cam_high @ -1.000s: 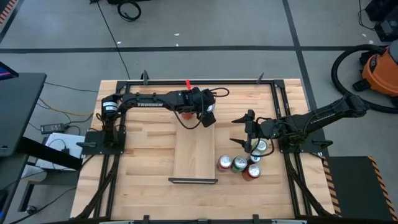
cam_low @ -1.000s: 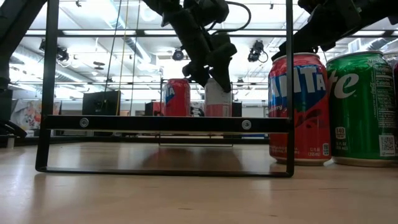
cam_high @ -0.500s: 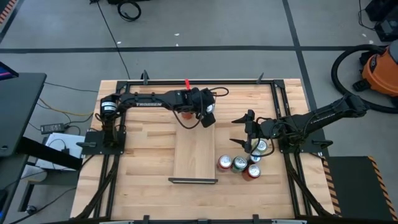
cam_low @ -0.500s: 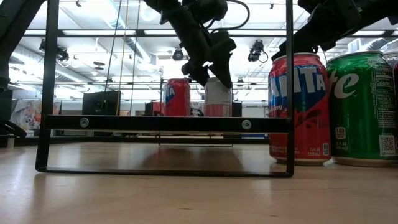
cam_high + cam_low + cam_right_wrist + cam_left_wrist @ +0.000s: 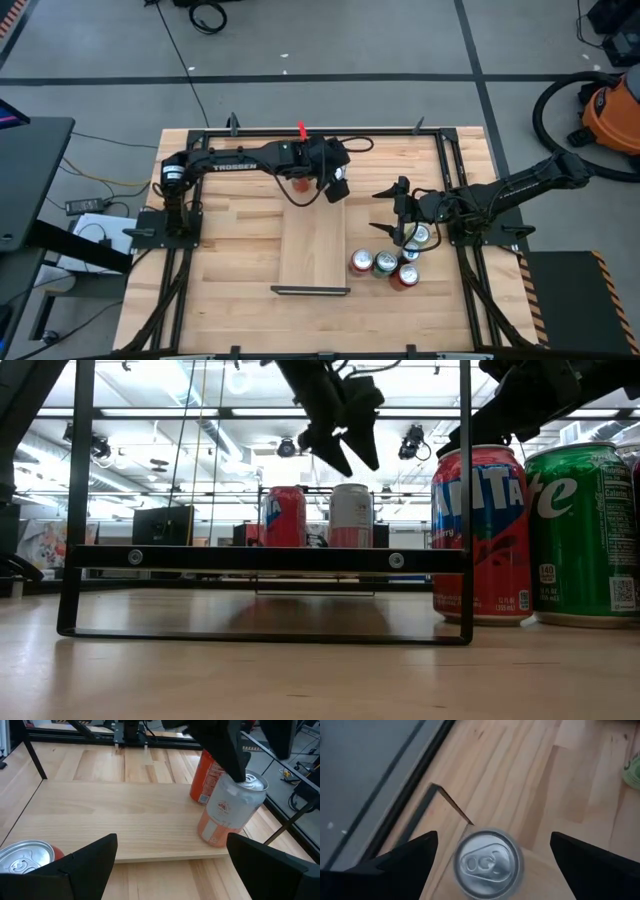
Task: Place canned beverage on shelf
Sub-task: Put the pink white soda can on the shelf, then put the light green soda can on the shelf
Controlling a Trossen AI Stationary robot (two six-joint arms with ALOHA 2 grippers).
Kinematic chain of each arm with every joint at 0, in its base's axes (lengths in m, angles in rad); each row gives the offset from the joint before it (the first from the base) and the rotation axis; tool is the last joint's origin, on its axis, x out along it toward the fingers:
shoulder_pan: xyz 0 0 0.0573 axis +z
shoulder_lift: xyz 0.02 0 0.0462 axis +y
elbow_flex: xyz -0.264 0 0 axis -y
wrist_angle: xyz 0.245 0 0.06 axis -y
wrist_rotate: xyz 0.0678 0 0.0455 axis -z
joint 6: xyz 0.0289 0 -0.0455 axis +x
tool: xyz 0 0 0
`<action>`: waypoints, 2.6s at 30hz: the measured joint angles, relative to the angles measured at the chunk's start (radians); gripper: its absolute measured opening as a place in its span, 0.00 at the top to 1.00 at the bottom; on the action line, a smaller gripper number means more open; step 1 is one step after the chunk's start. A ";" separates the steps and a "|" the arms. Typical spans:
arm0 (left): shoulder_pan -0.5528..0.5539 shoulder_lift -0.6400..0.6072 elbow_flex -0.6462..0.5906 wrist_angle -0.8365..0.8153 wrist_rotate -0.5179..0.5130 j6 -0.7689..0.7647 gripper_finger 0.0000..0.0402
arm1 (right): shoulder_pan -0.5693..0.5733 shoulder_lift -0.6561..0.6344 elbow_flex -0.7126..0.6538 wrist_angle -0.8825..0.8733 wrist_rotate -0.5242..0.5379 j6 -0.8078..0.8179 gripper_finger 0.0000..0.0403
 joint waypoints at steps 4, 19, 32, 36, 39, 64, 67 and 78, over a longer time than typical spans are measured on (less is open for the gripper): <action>-0.024 0.000 0.041 -0.023 -0.028 0.032 0.01 | 0.000 0.000 0.000 -0.001 0.000 0.000 0.04; -0.193 0.000 0.052 -0.072 -0.105 0.329 0.01 | 0.000 0.000 0.000 0.002 0.000 0.000 0.04; -0.116 0.012 -0.088 0.199 0.020 0.316 0.01 | 0.007 -0.066 0.000 -0.038 0.032 0.000 0.04; -0.095 0.038 -0.091 0.209 0.027 0.321 0.01 | 0.006 -0.066 0.000 -0.042 0.023 0.005 0.04; -0.075 0.049 -0.090 0.219 0.029 0.325 0.01 | 0.007 -0.053 0.000 -0.039 0.008 0.011 0.04; -0.040 0.073 -0.088 0.140 0.027 0.398 0.01 | 0.006 -0.033 0.000 -0.040 0.007 0.021 0.04; -0.045 0.073 -0.089 0.161 0.033 0.398 0.01 | 0.007 -0.033 0.000 -0.040 0.007 0.022 0.04; -0.099 0.070 -0.088 0.212 -0.034 0.445 0.01 | 0.007 -0.033 0.000 -0.041 0.008 0.023 0.04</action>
